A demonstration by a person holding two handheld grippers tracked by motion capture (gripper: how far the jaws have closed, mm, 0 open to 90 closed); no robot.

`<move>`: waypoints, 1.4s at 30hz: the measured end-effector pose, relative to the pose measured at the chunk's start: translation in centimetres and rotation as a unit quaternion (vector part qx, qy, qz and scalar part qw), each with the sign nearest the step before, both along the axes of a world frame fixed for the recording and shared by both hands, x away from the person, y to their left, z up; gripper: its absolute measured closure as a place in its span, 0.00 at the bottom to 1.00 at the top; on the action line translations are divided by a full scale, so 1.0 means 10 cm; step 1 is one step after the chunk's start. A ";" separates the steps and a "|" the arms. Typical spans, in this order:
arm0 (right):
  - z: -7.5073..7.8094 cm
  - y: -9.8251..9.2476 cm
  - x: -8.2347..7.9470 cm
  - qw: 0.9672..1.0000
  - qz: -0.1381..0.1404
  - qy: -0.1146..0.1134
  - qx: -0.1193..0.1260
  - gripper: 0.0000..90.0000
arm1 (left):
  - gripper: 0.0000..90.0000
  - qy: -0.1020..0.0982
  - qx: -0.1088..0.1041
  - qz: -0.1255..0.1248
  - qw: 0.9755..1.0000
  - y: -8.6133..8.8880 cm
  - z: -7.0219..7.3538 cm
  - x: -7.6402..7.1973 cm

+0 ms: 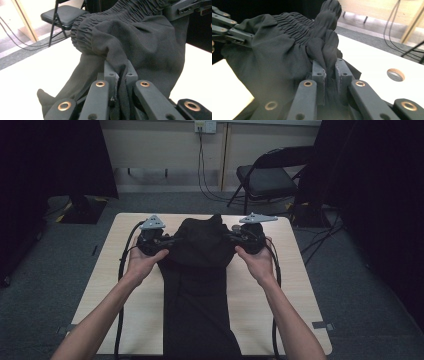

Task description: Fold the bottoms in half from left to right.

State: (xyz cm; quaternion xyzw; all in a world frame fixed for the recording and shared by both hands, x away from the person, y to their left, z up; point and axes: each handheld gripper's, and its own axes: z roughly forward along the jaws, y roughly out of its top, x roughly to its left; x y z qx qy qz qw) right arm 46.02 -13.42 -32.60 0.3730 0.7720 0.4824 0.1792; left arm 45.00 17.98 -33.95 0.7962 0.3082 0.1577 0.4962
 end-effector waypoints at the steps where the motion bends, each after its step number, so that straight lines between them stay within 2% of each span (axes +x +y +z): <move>1: 0.03 -0.01 -0.07 1.000 0.007 -0.003 -0.003 0.90 | 0.95 -0.003 0.003 -0.006 1.000 0.01 0.01 -0.07; 2: 0.05 -0.02 -0.13 1.000 0.013 -0.004 0.000 0.90 | 0.95 -0.001 -0.004 -0.012 1.000 0.03 0.01 -0.14; 3: 0.05 -0.02 -0.13 1.000 0.013 -0.004 0.000 0.90 | 0.95 -0.001 -0.004 -0.012 1.000 0.03 0.01 -0.14; 4: 0.03 -0.05 -0.29 1.000 0.030 0.002 0.006 0.90 | 0.95 0.009 -0.018 -0.024 1.000 0.09 -0.05 -0.31; 5: 0.00 -0.06 -0.38 0.999 0.037 0.006 0.005 0.90 | 0.95 0.009 -0.018 -0.024 1.000 0.09 -0.05 -0.31; 6: -0.06 -0.07 -0.47 0.999 0.048 0.012 0.007 0.90 | 0.95 0.033 -0.031 -0.039 0.998 0.13 -0.21 -0.49; 8: -0.23 -0.07 -0.62 0.998 0.060 0.029 -0.011 0.90 | 0.95 0.061 -0.015 -0.047 0.997 0.13 -0.42 -0.65; 10: -0.47 -0.06 -0.74 0.996 0.070 0.059 -0.016 0.90 | 0.95 0.091 0.003 -0.056 0.994 0.11 -0.65 -0.79; 11: -0.60 -0.04 -0.79 0.995 0.071 0.073 -0.021 0.90 | 0.95 0.105 0.010 -0.061 0.993 0.11 -0.78 -0.85; 12: -0.73 -0.03 -0.85 0.993 0.075 0.087 -0.026 0.90 | 0.95 0.130 0.021 -0.067 0.989 0.10 -0.88 -0.91; 14: -0.95 0.00 -0.98 0.990 0.079 0.105 -0.050 0.90 | 0.95 0.156 0.039 -0.072 0.984 0.11 -1.03 -0.99; 15: -0.95 0.00 -0.98 0.990 0.079 0.105 -0.050 0.90 | 0.95 0.156 0.039 -0.072 0.984 0.11 -1.03 -0.99; 16: -1.11 0.02 -1.06 0.987 0.085 0.123 -0.058 0.90 | 0.95 0.171 0.056 -0.081 0.980 0.10 -1.13 -1.04; 17: -1.18 0.03 -1.08 0.987 0.081 0.124 -0.066 0.89 | 0.95 0.179 0.069 -0.083 0.978 0.09 -1.20 -1.05; 19: -1.31 0.05 -1.07 0.986 0.077 0.132 -0.073 0.89 | 0.95 0.187 0.083 -0.070 0.976 0.05 -1.29 -1.03; 20: -1.37 0.07 -1.05 0.985 0.073 0.135 -0.077 0.88 | 0.94 0.184 0.094 -0.071 0.976 0.02 -1.31 -1.00; 21: -1.44 0.09 -1.02 0.984 0.070 0.138 -0.088 0.88 | 0.94 0.184 0.094 -0.071 0.976 0.02 -1.31 -1.00; 22: -1.48 0.11 -0.99 0.984 0.068 0.134 -0.097 0.88 | 0.94 0.170 0.117 -0.061 0.976 -0.05 -1.33 -0.94; 24: -1.49 0.11 -0.95 0.985 0.065 0.128 -0.097 0.88 | 0.94 0.164 0.123 -0.054 0.977 -0.06 -1.34 -0.90; 25: -1.49 0.11 -0.84 0.985 0.051 0.126 -0.103 0.88 | 0.94 0.156 0.124 -0.043 0.979 -0.08 -1.35 -0.84; 26: -1.49 0.11 -0.84 0.985 0.051 0.126 -0.103 0.88 | 0.94 0.151 0.126 -0.037 0.980 -0.10 -1.36 -0.76; 27: -1.50 0.13 -0.70 0.986 0.033 0.115 -0.117 0.88 | 0.94 0.141 0.129 -0.026 0.981 -0.14 -1.38 -0.57; 30: -1.53 0.09 -0.45 0.988 0.002 0.116 -0.101 0.88 | 0.93 0.126 0.113 -0.001 0.986 -0.18 -1.42 -0.23; 31: -1.54 0.07 -0.36 0.989 -0.007 0.116 -0.095 0.87 | 0.93 0.126 0.113 -0.001 0.986 -0.18 -1.42 -0.23; 32: -1.54 0.06 -0.28 0.989 -0.013 0.110 -0.097 0.87 | 0.93 0.126 0.096 0.007 0.987 -0.20 -1.45 -0.02; 33: -1.54 0.04 -0.21 0.989 -0.021 0.110 -0.096 0.86 | 0.92 0.126 0.096 0.007 0.987 -0.20 -1.45 -0.02; 34: -1.54 0.02 -0.15 0.989 -0.027 0.113 -0.092 0.85 | 0.91 0.124 0.078 0.021 0.989 -0.21 -1.48 0.10; 37: -1.54 -0.02 -0.07 0.989 -0.032 0.108 -0.095 0.82 | 0.90 0.131 0.072 0.021 0.989 -0.24 -1.47 0.15; 38: -1.52 -0.04 -0.04 0.989 -0.030 0.114 -0.094 0.74 | 0.87 0.124 0.074 0.018 0.989 -0.23 -1.42 0.14; 39: -1.51 -0.04 -0.05 0.988 -0.022 0.118 -0.096 0.67 | 0.83 0.116 0.068 0.016 0.991 -0.20 -1.38 0.12; 40: -1.48 -0.05 -0.06 0.988 -0.016 0.112 -0.104 0.63 | 0.78 0.107 0.060 0.021 0.992 -0.16 -1.34 0.11; 42: -1.40 -0.09 -0.06 0.991 -0.002 0.110 -0.082 0.53 | 0.68 0.106 0.040 0.021 0.993 -0.07 -1.27 0.13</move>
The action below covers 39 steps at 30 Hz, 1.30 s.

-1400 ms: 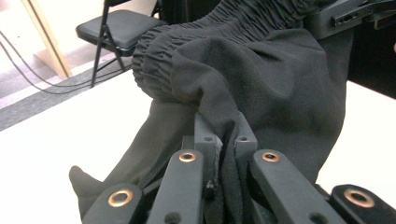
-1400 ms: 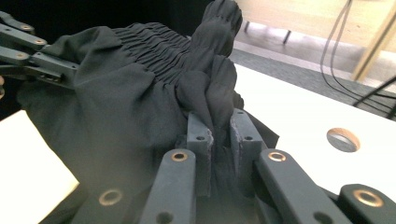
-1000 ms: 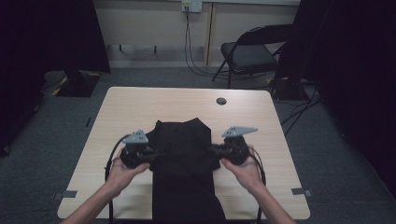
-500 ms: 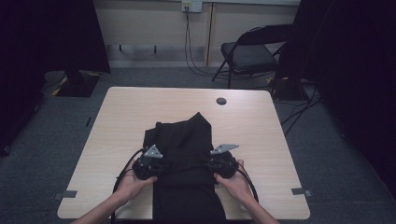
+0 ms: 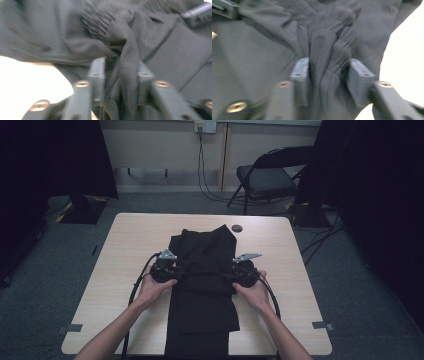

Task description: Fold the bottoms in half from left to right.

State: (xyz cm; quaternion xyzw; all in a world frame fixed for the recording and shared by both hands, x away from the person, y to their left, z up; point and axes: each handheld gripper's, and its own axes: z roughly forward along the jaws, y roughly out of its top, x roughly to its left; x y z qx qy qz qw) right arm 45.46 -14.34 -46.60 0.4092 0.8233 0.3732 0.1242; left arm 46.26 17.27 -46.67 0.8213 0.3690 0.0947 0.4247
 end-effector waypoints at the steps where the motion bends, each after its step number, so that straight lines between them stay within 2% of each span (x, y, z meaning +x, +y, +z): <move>1: 0.04 -0.02 0.02 1.000 0.000 0.004 0.010 0.50 | 0.67 -0.009 0.006 0.002 1.000 0.03 0.04 0.02; 2: 0.08 -0.03 0.05 1.000 -0.003 0.001 0.018 0.47 | 0.64 -0.014 0.000 0.009 1.000 0.05 0.08 0.05; 3: 0.13 -0.04 0.08 1.000 -0.003 0.000 0.027 0.47 | 0.61 -0.012 -0.014 0.012 1.000 0.07 0.12 0.08; 5: 0.21 -0.04 0.14 0.999 -0.009 -0.008 0.048 0.46 | 0.58 -0.022 -0.016 0.015 1.000 0.06 0.19 0.14; 7: 0.25 -0.03 0.21 0.998 -0.012 -0.005 0.058 0.48 | 0.57 -0.020 -0.022 0.015 0.999 0.05 0.23 0.17; 9: 0.24 0.00 0.27 0.998 -0.027 -0.003 0.053 0.49 | 0.58 -0.024 -0.051 0.017 0.998 0.00 0.33 0.27; 11: 0.21 0.01 0.31 0.998 -0.031 0.002 0.052 0.52 | 0.62 -0.028 -0.051 0.016 0.998 -0.02 0.36 0.30; 12: 0.19 0.02 0.32 0.998 -0.034 0.004 0.048 0.52 | 0.64 -0.015 -0.045 0.019 0.999 -0.10 0.36 0.37; 13: 0.17 0.03 0.33 0.998 -0.034 0.010 0.044 0.52 | 0.64 0.003 -0.048 0.017 0.999 -0.14 0.31 0.40; 14: 0.14 0.04 0.33 0.999 -0.032 0.009 0.037 0.52 | 0.65 0.015 -0.032 0.011 0.999 -0.19 0.25 0.42; 15: 0.12 0.05 0.34 0.999 -0.034 0.011 0.032 0.50 | 0.65 0.015 -0.032 0.011 0.999 -0.19 0.25 0.42; 16: 0.09 0.06 0.34 0.999 -0.035 0.014 0.028 0.50 | 0.64 0.028 -0.018 -0.001 0.999 -0.23 0.18 0.43; 17: 0.06 0.07 0.35 0.999 -0.037 0.015 0.024 0.50 | 0.63 0.036 -0.017 -0.001 0.999 -0.27 0.09 0.42; 19: 0.01 0.08 0.37 0.999 -0.039 0.019 0.020 0.50 | 0.63 0.030 -0.023 -0.002 0.999 -0.27 0.08 0.41; 20: -0.02 0.08 0.38 0.999 -0.040 0.022 0.021 0.51 | 0.63 0.030 -0.016 -0.007 0.999 -0.26 0.05 0.42; 22: -0.08 0.09 0.39 0.999 -0.038 0.027 0.013 0.57 | 0.59 0.046 -0.021 -0.010 0.999 -0.27 0.02 0.45; 23: -0.08 0.09 0.39 0.999 -0.038 0.027 0.013 0.57 | 0.56 0.046 -0.021 -0.010 0.999 -0.27 0.02 0.45; 24: -0.09 0.10 0.38 0.999 -0.042 0.022 0.013 0.68 | 0.55 0.056 -0.015 -0.012 0.998 -0.29 -0.02 0.47; 25: -0.07 0.10 0.37 0.999 -0.043 0.017 0.019 0.73 | 0.54 0.056 -0.015 -0.012 0.998 -0.29 -0.02 0.47; 26: -0.04 0.10 0.37 0.999 -0.043 0.014 0.026 0.78 | 0.57 0.052 -0.015 -0.018 0.998 -0.29 -0.03 0.46; 27: 0.00 0.08 0.35 0.998 -0.041 0.011 0.037 0.85 | 0.63 0.038 -0.006 -0.018 0.999 -0.29 0.00 0.43; 28: 0.04 0.08 0.34 0.998 -0.036 0.012 0.049 0.87 | 0.70 0.030 -0.010 -0.020 0.999 -0.28 0.02 0.40; 29: 0.08 0.08 0.32 0.998 -0.032 0.010 0.053 0.89 | 0.74 0.026 -0.008 -0.022 0.999 -0.27 0.06 0.38; 30: 0.13 0.09 0.29 0.998 -0.026 0.003 0.056 0.89 | 0.76 0.013 -0.008 -0.022 1.000 -0.27 0.11 0.34; 31: 0.19 0.10 0.26 0.998 -0.019 -0.003 0.059 0.90 | 0.77 0.013 -0.008 -0.022 1.000 -0.27 0.11 0.34; 32: 0.26 0.10 0.22 0.998 -0.015 -0.011 0.064 0.90 | 0.77 -0.010 -0.019 -0.028 0.999 -0.26 0.26 0.25; 33: 0.33 0.11 0.17 0.997 -0.009 -0.018 0.072 0.90 | 0.77 -0.010 -0.019 -0.028 0.999 -0.26 0.26 0.25; 34: 0.40 0.10 0.12 0.997 -0.002 -0.025 0.080 0.90 | 0.77 -0.032 -0.034 -0.036 0.998 -0.23 0.42 0.15; 35: 0.47 0.09 0.07 0.996 0.000 -0.033 0.089 0.91 | 0.77 -0.041 -0.033 -0.042 0.998 -0.21 0.50 0.10; 36: 0.55 0.08 0.01 0.994 0.004 -0.038 0.101 0.91 | 0.77 -0.048 -0.033 -0.044 0.997 -0.19 0.57 0.04; 37: 0.62 0.06 -0.05 0.993 0.009 -0.046 0.109 0.91 | 0.78 -0.048 -0.033 -0.044 0.997 -0.19 0.57 0.04; 38: 0.69 0.05 -0.11 0.992 0.012 -0.056 0.114 0.91 | 0.78 -0.065 -0.042 -0.057 0.995 -0.14 0.69 -0.09; 39: 0.75 0.03 -0.18 0.991 0.016 -0.060 0.119 0.91 | 0.78 -0.065 -0.042 -0.057 0.995 -0.14 0.69 -0.09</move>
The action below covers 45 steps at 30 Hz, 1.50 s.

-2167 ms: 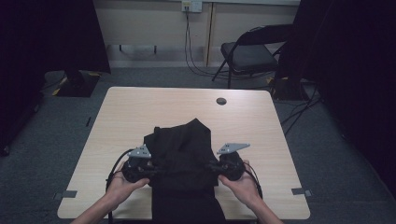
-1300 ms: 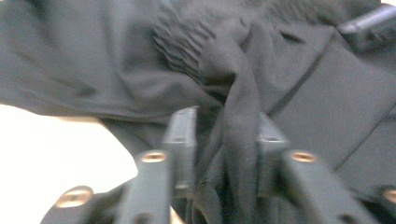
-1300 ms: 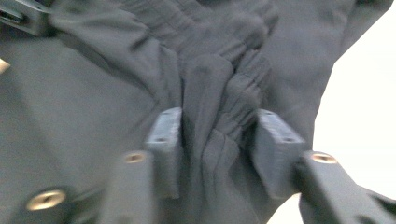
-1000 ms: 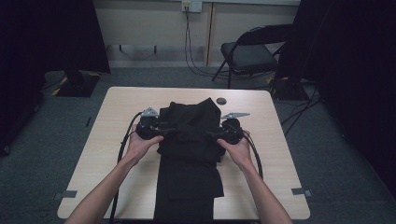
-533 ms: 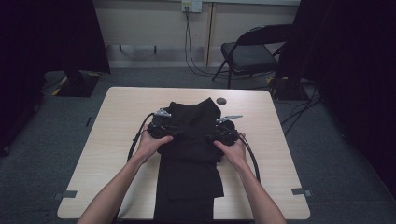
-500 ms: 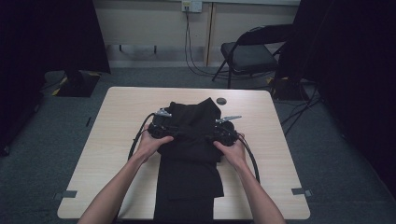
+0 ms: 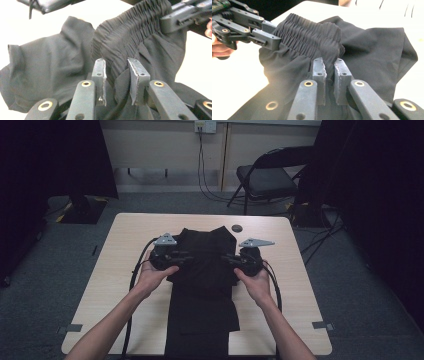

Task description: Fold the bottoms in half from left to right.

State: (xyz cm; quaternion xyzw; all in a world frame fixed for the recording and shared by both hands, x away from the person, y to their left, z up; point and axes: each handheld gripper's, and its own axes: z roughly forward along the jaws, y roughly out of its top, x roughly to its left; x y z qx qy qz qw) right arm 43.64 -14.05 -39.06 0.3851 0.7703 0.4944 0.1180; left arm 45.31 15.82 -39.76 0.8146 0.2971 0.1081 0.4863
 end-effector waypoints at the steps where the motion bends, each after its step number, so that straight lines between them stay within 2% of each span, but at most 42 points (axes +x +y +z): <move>1: 0.06 -0.01 -0.07 1.000 0.004 -0.007 0.003 0.91 | 0.78 -0.010 -0.014 -0.008 1.000 0.04 0.10 -0.15; 2: 0.06 -0.01 -0.07 1.000 0.004 -0.007 0.003 0.91 | 0.78 -0.010 -0.014 -0.008 1.000 0.04 0.10 -0.15; 3: 0.16 -0.02 -0.22 1.000 0.012 -0.020 0.000 0.92 | 0.79 -0.024 -0.022 -0.017 0.999 0.06 0.17 -0.32; 5: 0.23 -0.03 -0.38 0.999 0.021 -0.030 0.003 0.92 | 0.80 -0.032 -0.041 -0.020 0.998 0.11 0.19 -0.49; 6: 0.25 -0.04 -0.47 0.999 0.026 -0.036 0.001 0.92 | 0.80 -0.032 -0.041 -0.020 0.998 0.11 0.19 -0.49; 7: 0.25 -0.05 -0.55 0.999 0.033 -0.037 0.002 0.92 | 0.80 -0.036 -0.038 -0.032 0.998 0.13 0.12 -0.65; 8: 0.22 -0.07 -0.62 0.999 0.039 -0.035 0.003 0.92 | 0.80 -0.036 -0.038 -0.032 0.998 0.13 0.12 -0.65; 9: 0.16 -0.08 -0.67 0.999 0.039 -0.026 0.003 0.91 | 0.80 -0.012 -0.039 -0.042 0.998 0.12 -0.05 -0.79; 10: 0.08 -0.08 -0.73 0.999 0.041 -0.017 -0.003 0.92 | 0.80 -0.012 -0.039 -0.042 0.998 0.12 -0.05 -0.79; 11: -0.01 -0.08 -0.78 0.999 0.044 -0.011 -0.016 0.92 | 0.80 0.006 -0.009 -0.059 0.998 0.10 -0.23 -0.91; 12: -0.12 -0.08 -0.83 0.999 0.046 0.004 -0.020 0.92 | 0.80 0.006 -0.009 -0.059 0.998 0.10 -0.23 -0.91; 13: -0.23 -0.07 -0.88 0.998 0.050 0.015 -0.024 0.91 | 0.80 0.036 0.007 -0.070 0.997 0.10 -0.38 -0.97; 15: -0.41 -0.06 -0.98 0.997 0.060 0.029 -0.041 0.91 | 0.80 0.054 0.024 -0.081 0.995 0.10 -0.48 -1.03; 16: -0.47 -0.05 -1.02 0.996 0.068 0.038 -0.047 0.91 | 0.80 0.054 0.024 -0.081 0.995 0.10 -0.48 -1.03; 17: -0.51 -0.04 -1.06 0.995 0.074 0.044 -0.057 0.90 | 0.80 0.061 0.043 -0.101 0.992 0.10 -0.54 -1.10; 18: -0.54 -0.03 -1.10 0.994 0.080 0.047 -0.065 0.88 | 0.79 0.061 0.043 -0.101 0.992 0.10 -0.54 -1.10; 21: -0.56 -0.07 -1.21 0.992 0.099 0.052 -0.063 0.76 | 0.75 0.063 0.021 -0.101 0.993 0.22 -0.51 -1.16; 22: -0.54 -0.10 -1.25 0.992 0.102 0.050 -0.058 0.72 | 0.75 0.063 0.021 -0.101 0.993 0.22 -0.51 -1.16; 24: -0.46 -0.17 -1.29 0.993 0.102 0.041 -0.043 0.68 | 0.70 0.051 -0.006 -0.088 0.995 0.35 -0.43 -1.15; 25: -0.41 -0.22 -1.29 0.994 0.100 0.035 -0.027 0.66 | 0.68 0.051 -0.006 -0.088 0.995 0.35 -0.43 -1.15; 26: -0.35 -0.26 -1.28 0.995 0.096 0.032 -0.012 0.65 | 0.68 0.049 -0.018 -0.078 0.996 0.41 -0.40 -1.10; 27: -0.30 -0.29 -1.25 0.996 0.087 0.029 -0.006 0.66 | 0.68 0.047 -0.011 -0.069 0.996 0.42 -0.40 -1.06; 29: -0.26 -0.31 -1.13 0.997 0.072 0.017 -0.019 0.65 | 0.68 0.053 -0.006 -0.053 0.997 0.41 -0.43 -0.96; 30: -0.26 -0.31 -1.13 0.997 0.072 0.017 -0.019 0.65 | 0.68 0.053 -0.006 -0.053 0.997 0.41 -0.43 -0.96; 31: -0.29 -0.29 -0.95 0.998 0.050 0.018 -0.038 0.61 | 0.68 0.060 0.001 -0.048 0.997 0.35 -0.47 -0.86; 32: -0.32 -0.28 -0.84 0.998 0.038 0.017 -0.056 0.61 | 0.68 0.060 0.013 -0.045 0.997 0.30 -0.49 -0.82; 33: -0.37 -0.26 -0.73 0.997 0.033 0.023 -0.062 0.62 | 0.68 0.062 0.024 -0.041 0.997 0.25 -0.51 -0.78; 34: -0.41 -0.24 -0.63 0.997 0.031 0.032 -0.060 0.64 | 0.68 0.065 0.038 -0.037 0.996 0.21 -0.53 -0.74; 35: -0.45 -0.22 -0.55 0.997 0.022 0.029 -0.063 0.67 | 0.68 0.065 0.047 -0.033 0.996 0.18 -0.55 -0.70; 36: -0.49 -0.20 -0.47 0.997 0.018 0.030 -0.064 0.73 | 0.68 0.068 0.049 -0.030 0.996 0.16 -0.57 -0.66; 37: -0.52 -0.19 -0.40 0.997 0.005 0.029 -0.065 0.76 | 0.68 0.071 0.048 -0.022 0.996 0.15 -0.59 -0.62; 38: -0.52 -0.19 -0.40 0.997 0.005 0.029 -0.065 0.76 | 0.68 0.071 0.048 -0.022 0.996 0.15 -0.59 -0.62; 39: -0.58 -0.19 -0.27 0.998 -0.011 0.034 -0.061 0.84 | 0.68 0.070 0.061 -0.014 0.996 0.14 -0.64 -0.57; 40: -0.61 -0.18 -0.22 0.996 -0.028 0.031 -0.079 0.83 | 0.68 0.071 0.067 -0.012 0.995 0.13 -0.66 -0.55; 41: -0.65 -0.18 -0.18 0.995 -0.032 0.036 -0.085 0.83 | 0.67 0.075 0.070 -0.011 0.995 0.11 -0.69 -0.55; 42: -0.69 -0.17 -0.16 0.995 -0.026 0.050 -0.086 0.83 | 0.65 0.077 0.075 -0.012 0.994 0.10 -0.71 -0.55; 43: -0.72 -0.14 -0.16 0.993 -0.021 0.053 -0.101 0.82 | 0.64 0.078 0.083 -0.012 0.993 0.08 -0.73 -0.57; 45: -0.74 -0.12 -0.22 0.994 -0.001 0.058 -0.094 0.82 | 0.62 0.085 0.082 -0.016 0.993 0.08 -0.76 -0.60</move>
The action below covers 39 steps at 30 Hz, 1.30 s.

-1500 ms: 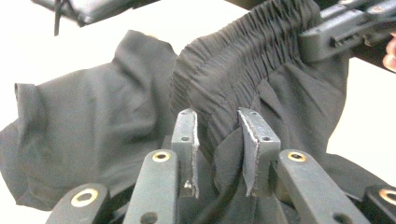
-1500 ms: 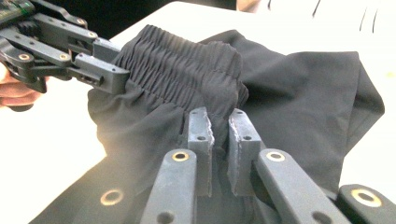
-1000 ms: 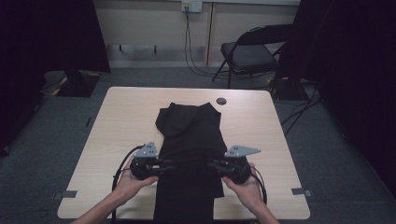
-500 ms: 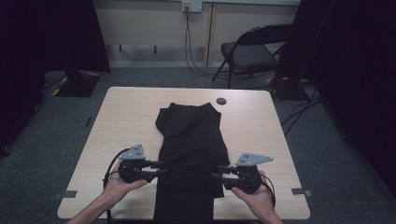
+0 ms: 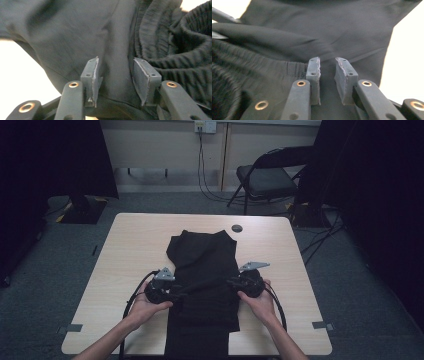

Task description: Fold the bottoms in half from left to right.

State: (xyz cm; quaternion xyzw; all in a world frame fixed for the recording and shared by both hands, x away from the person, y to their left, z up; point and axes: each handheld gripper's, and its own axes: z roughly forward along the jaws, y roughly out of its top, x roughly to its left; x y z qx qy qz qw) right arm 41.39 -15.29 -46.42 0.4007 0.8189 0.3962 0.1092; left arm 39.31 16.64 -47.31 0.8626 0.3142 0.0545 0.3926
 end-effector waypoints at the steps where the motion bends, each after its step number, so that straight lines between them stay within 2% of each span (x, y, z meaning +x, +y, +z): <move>1: 0.02 0.00 -0.05 1.000 0.012 -0.001 0.009 0.82 | 0.60 0.001 0.003 -0.002 1.000 0.01 0.00 -0.02; 4: 0.10 -0.03 -0.22 0.998 0.052 0.018 0.043 0.82 | 0.55 0.004 0.008 0.000 1.000 0.04 0.00 -0.06; 7: 0.15 -0.07 -0.51 0.995 0.081 0.024 0.049 0.83 | 0.53 0.002 0.006 -0.006 1.000 0.06 0.00 -0.09; 10: 0.13 -0.11 -0.79 0.993 0.105 0.033 0.036 0.81 | 0.51 -0.002 0.000 -0.006 1.000 0.03 -0.01 -0.09; 12: 0.13 -0.15 -0.88 0.994 0.096 0.021 0.037 0.82 | 0.49 -0.001 -0.001 -0.020 1.000 -0.01 -0.02 -0.09; 15: 0.17 -0.16 -0.87 0.995 0.095 0.009 0.042 0.82 | 0.47 -0.006 0.004 -0.032 0.999 -0.06 -0.01 -0.13; 16: 0.21 -0.15 -0.79 0.996 0.079 -0.002 0.041 0.81 | 0.46 -0.009 0.003 -0.051 0.999 -0.09 0.00 -0.17; 18: 0.24 -0.11 -0.71 0.997 0.067 -0.009 0.049 0.78 | 0.43 -0.012 0.004 -0.066 0.998 -0.09 0.01 -0.21; 20: 0.29 -0.07 -0.64 0.996 0.064 -0.014 0.066 0.77 | 0.41 -0.018 -0.001 -0.082 0.996 -0.08 0.03 -0.25; 22: 0.32 -0.01 -0.58 0.996 0.055 -0.032 0.056 0.77 | 0.41 -0.016 -0.008 -0.093 0.995 -0.07 0.04 -0.29; 23: 0.31 0.02 -0.55 0.996 0.056 -0.027 0.061 0.76 | 0.40 -0.017 -0.010 -0.096 0.995 -0.06 0.05 -0.31; 24: 0.29 0.06 -0.53 0.996 0.061 -0.023 0.057 0.75 | 0.40 -0.017 -0.012 -0.094 0.995 -0.05 0.06 -0.33; 26: 0.21 0.16 -0.51 0.996 0.080 0.005 0.046 0.75 | 0.40 -0.019 -0.015 -0.083 0.996 -0.01 0.08 -0.34; 27: 0.21 0.16 -0.51 0.996 0.080 0.005 0.046 0.75 | 0.41 -0.019 -0.015 -0.083 0.996 -0.01 0.08 -0.34; 28: 0.10 0.27 -0.59 0.994 0.104 0.022 0.027 0.75 | 0.43 -0.019 -0.011 -0.069 0.997 0.02 0.09 -0.33; 29: 0.06 0.31 -0.65 0.993 0.116 0.028 0.022 0.76 | 0.43 -0.020 -0.014 -0.042 0.999 0.08 0.09 -0.29; 31: -0.02 0.38 -0.79 0.990 0.136 0.038 0.007 0.76 | 0.44 -0.020 -0.014 -0.021 0.999 0.12 0.08 -0.25; 32: -0.05 0.40 -0.86 0.989 0.142 0.034 -0.007 0.74 | 0.44 -0.020 -0.017 -0.012 1.000 0.13 0.07 -0.23; 33: -0.05 0.40 -0.86 0.989 0.142 0.034 -0.007 0.74 | 0.44 -0.020 -0.017 -0.012 1.000 0.13 0.07 -0.23; 34: -0.09 0.42 -0.99 0.987 0.154 0.031 -0.020 0.73 | 0.45 -0.019 -0.013 -0.004 1.000 0.14 0.06 -0.21; 37: -0.12 0.41 -1.14 0.984 0.171 0.018 -0.041 0.72 | 0.47 -0.022 -0.008 0.008 1.000 0.14 0.05 -0.20; 39: -0.14 0.40 -1.17 0.983 0.177 0.019 -0.038 0.71 | 0.47 -0.021 -0.001 0.008 1.000 0.14 0.03 -0.18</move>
